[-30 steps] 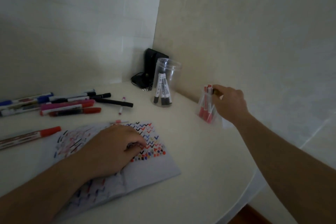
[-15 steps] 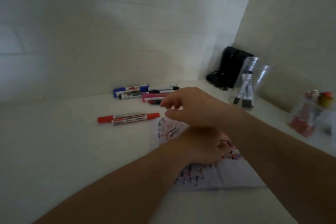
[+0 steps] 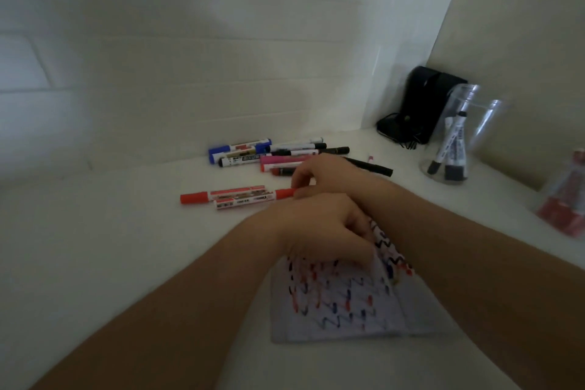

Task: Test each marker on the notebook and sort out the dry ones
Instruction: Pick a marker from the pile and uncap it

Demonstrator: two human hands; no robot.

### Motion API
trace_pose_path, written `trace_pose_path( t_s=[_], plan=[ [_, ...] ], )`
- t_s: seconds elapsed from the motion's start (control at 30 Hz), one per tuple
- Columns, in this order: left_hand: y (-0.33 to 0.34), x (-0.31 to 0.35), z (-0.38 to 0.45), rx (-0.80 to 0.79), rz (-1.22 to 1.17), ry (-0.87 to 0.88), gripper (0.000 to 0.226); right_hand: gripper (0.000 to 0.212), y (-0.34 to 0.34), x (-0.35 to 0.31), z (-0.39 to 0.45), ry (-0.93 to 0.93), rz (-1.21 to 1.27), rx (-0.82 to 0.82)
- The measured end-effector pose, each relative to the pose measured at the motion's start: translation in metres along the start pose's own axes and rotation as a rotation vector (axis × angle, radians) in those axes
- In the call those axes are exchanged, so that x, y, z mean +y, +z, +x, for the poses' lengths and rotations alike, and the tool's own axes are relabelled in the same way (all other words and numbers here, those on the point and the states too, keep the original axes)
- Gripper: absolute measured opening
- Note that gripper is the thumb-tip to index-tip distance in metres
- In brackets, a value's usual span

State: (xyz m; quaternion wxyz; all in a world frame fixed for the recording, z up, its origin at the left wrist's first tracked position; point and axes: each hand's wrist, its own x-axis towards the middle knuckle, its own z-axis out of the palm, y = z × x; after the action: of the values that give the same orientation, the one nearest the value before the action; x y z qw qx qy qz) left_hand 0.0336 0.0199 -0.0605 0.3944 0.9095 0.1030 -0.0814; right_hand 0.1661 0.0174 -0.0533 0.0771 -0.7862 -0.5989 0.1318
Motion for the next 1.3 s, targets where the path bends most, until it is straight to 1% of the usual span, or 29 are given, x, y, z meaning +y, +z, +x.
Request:
trace_pose_path(
  t_s=[0.07, 0.13, 0.2, 0.27, 0.3, 0.37, 0.43, 0.5, 0.57, 0.67, 0.7, 0.73, 0.77, 0.83, 0.87, 0.9, 0.93, 1.03, 1.13, 1.3],
  plan=[
    [-0.009, 0.000, -0.001, 0.046, -0.008, 0.056, 0.028, 0.004, -0.007, 0.015, -0.026, -0.001, 0.030, 0.135],
    [-0.009, 0.000, 0.001, 0.140, 0.008, 0.059, 0.030, 0.004, -0.015, 0.037, -0.061, 0.038, 0.094, 0.271],
    [-0.006, 0.001, 0.004, 0.190, -0.001, -0.006, 0.038, 0.005, -0.019, 0.058, -0.098, 0.141, 0.281, 0.332],
    [-0.002, 0.005, 0.007, 0.263, -0.083, -0.074, 0.053, 0.008, -0.017, 0.071, -0.130, 0.223, 0.543, 0.343],
    [0.000, 0.007, 0.008, 0.299, -0.094, -0.079, 0.054, 0.009, -0.014, 0.075, -0.142, 0.248, 0.634, 0.333],
    [0.005, 0.012, 0.012, 0.389, -0.101, -0.031, 0.040, 0.009, -0.005, 0.082, -0.158, 0.284, 0.713, 0.320],
    [0.014, 0.016, 0.016, 0.464, -0.135, 0.041, 0.023, 0.008, 0.007, 0.087, -0.165, 0.308, 0.696, 0.357],
    [0.021, 0.019, 0.020, 0.510, -0.145, 0.115, 0.023, 0.011, 0.014, 0.090, -0.168, 0.301, 0.649, 0.419],
    [0.028, 0.022, 0.022, 0.519, -0.170, 0.186, 0.017, 0.012, 0.020, 0.090, -0.169, 0.232, 0.695, 0.464],
    [0.035, 0.023, 0.025, 0.535, -0.092, 0.261, 0.010, 0.007, 0.025, 0.085, -0.165, 0.083, 0.803, 0.492],
    [0.036, 0.023, 0.026, 0.537, -0.101, 0.285, 0.010, 0.012, 0.026, 0.086, -0.162, 0.039, 0.833, 0.510],
    [0.036, 0.024, 0.027, 0.528, -0.125, 0.302, 0.011, 0.022, 0.028, 0.089, -0.160, 0.012, 0.895, 0.530],
    [0.036, 0.024, 0.027, 0.507, -0.131, 0.310, 0.011, 0.030, 0.028, 0.091, -0.159, -0.002, 0.993, 0.534],
    [0.037, 0.024, 0.027, 0.442, -0.046, 0.290, 0.013, 0.043, 0.027, 0.096, -0.159, -0.054, 1.198, 0.490],
    [0.038, 0.024, 0.027, 0.401, 0.005, 0.278, 0.014, 0.050, 0.027, 0.098, -0.159, -0.080, 1.252, 0.465],
    [0.038, 0.024, 0.027, 0.366, 0.043, 0.273, 0.015, 0.050, 0.028, 0.099, -0.160, -0.093, 1.264, 0.454],
    [0.039, 0.023, 0.027, 0.348, 0.071, 0.271, 0.016, 0.045, 0.028, 0.099, -0.160, -0.101, 1.263, 0.462],
    [0.037, 0.022, 0.028, 0.353, 0.107, 0.267, 0.017, 0.023, 0.028, 0.096, -0.160, -0.066, 1.314, 0.531],
    [0.036, 0.023, 0.031, 0.373, 0.101, 0.278, 0.015, 0.024, 0.025, 0.089, -0.162, -0.006, 1.380, 0.549],
    [0.037, 0.022, 0.033, 0.372, -0.026, 0.286, 0.015, 0.026, 0.025, 0.085, -0.166, 0.035, 1.447, 0.516]
  ],
)
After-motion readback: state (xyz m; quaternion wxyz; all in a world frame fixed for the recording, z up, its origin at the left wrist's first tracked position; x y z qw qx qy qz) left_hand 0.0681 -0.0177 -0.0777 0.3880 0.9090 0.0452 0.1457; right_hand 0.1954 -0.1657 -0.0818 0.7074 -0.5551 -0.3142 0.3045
